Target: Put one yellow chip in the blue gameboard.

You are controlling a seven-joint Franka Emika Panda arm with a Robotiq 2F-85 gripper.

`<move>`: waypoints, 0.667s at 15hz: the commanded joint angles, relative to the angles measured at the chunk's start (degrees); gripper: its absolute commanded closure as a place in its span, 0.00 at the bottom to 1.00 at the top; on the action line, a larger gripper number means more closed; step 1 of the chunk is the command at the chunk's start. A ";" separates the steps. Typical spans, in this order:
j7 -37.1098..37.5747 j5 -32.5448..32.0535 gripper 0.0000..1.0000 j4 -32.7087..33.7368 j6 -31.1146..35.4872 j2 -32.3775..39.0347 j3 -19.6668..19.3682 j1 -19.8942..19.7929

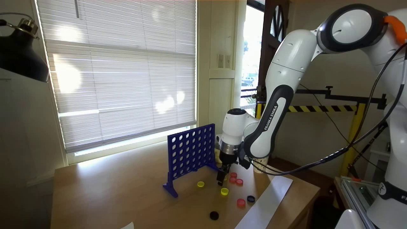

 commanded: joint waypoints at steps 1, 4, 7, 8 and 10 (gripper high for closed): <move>-3.91 4.16 0.12 -0.96 2.12 -0.03 0.44 -0.78; -5.44 5.83 0.25 -0.76 2.63 -0.10 0.88 -1.31; -6.45 7.09 0.31 -0.74 2.85 -0.12 1.37 -1.72; -6.82 7.41 0.31 -0.75 2.82 -0.11 1.48 -1.83; -7.37 7.80 0.30 -0.73 2.65 -0.11 1.63 -2.03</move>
